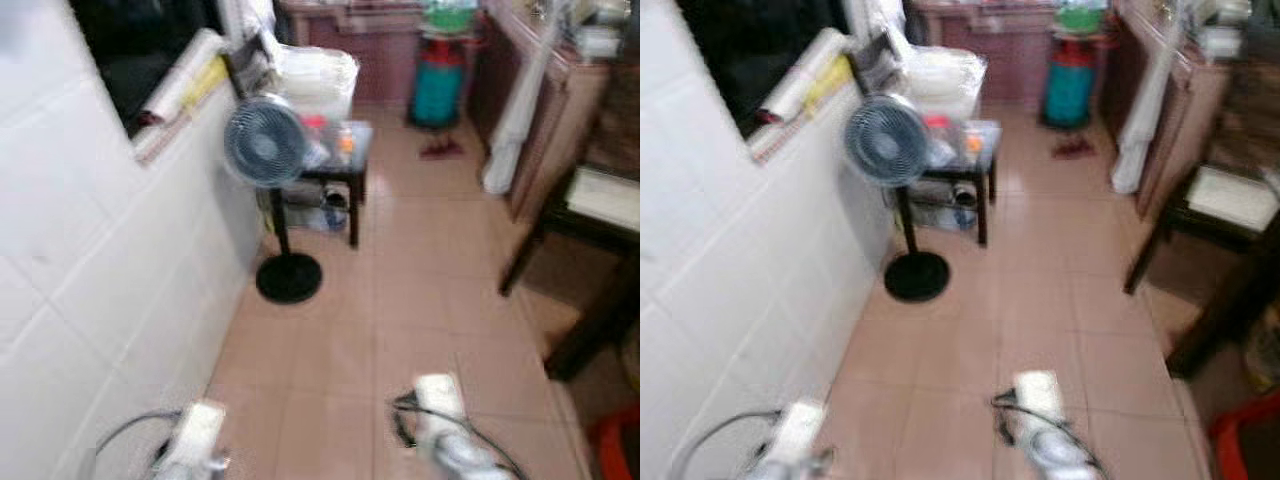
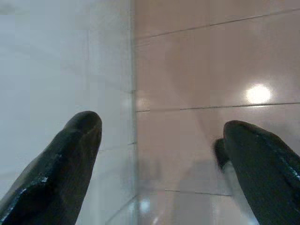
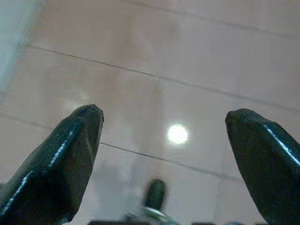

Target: Setting the table

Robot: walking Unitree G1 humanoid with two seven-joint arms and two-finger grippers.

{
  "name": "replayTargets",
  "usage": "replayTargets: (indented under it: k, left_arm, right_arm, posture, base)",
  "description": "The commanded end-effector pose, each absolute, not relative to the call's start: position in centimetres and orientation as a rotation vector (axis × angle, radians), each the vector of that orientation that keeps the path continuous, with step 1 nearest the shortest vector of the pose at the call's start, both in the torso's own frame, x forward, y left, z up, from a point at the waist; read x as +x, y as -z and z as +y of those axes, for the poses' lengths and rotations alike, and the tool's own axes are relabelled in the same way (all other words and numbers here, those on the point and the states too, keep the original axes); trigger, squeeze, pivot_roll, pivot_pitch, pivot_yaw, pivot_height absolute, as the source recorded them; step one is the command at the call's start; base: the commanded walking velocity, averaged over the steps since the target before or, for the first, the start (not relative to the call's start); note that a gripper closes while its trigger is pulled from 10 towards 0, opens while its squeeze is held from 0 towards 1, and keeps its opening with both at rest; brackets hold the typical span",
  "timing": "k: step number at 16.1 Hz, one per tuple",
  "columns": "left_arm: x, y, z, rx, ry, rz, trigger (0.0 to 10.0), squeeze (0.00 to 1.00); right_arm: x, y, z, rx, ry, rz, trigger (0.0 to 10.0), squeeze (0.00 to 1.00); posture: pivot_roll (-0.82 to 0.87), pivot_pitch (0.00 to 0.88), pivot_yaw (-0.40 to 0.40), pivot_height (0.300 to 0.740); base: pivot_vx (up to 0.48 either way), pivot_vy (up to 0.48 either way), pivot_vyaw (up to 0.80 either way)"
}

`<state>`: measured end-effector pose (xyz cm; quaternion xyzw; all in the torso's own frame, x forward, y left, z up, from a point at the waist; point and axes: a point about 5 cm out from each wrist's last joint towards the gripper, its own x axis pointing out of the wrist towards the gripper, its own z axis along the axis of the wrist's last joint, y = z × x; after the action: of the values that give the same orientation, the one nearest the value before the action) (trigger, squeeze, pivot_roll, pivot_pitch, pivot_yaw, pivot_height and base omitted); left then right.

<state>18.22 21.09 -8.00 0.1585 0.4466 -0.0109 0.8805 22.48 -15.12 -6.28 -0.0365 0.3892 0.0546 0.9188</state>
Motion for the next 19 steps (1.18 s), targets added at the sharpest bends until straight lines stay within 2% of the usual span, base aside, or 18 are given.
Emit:
replayTargets:
  k: [1,6,10,13,19]
  left_arm:
    - [18.5,7.9,20.9,0.292,0.017,0.92,10.0,0.0]
    - [18.3,7.8,21.6,0.219,-0.03,0.926,10.0,0.0]
    - [18.3,7.9,21.0,0.181,-0.034,0.911,10.0,0.0]
    - [19.1,7.6,20.1,0.18,0.004,0.867,10.0,0.0]
    - [19.9,7.0,20.8,0.218,0.033,0.849,10.0,0.0]
  right_arm:
    - [22.6,6.2,-16.2,-0.094,-0.094,0.797,10.0,0.0]
    - [22.5,6.2,-16.4,-0.114,-0.115,0.809,10.0,0.0]
    - [22.5,6.2,-16.3,-0.163,-0.182,0.812,10.0,0.0]
    - [23.0,5.9,-16.2,-0.148,-0.164,0.799,10.0,0.0]
    - [22.7,6.2,-15.1,-0.108,-0.157,0.804,10.0,0.0]
  posture:
    - [-0.11,0.0,0.068,0.74]
    - [-0.09,0.0,0.023,0.74]
    - [-0.07,0.0,-0.015,0.74]
    - [-0.07,0.0,0.008,0.74]
    - [-0.08,0.0,0.039,0.74]
  base:
    - [0.0,0.0,0.0]
    - [0.0,0.0,0.0]
    - [0.0,0.0,0.0]
    - [0.185,0.0,0.0]
    - [0.309,0.0,0.0]
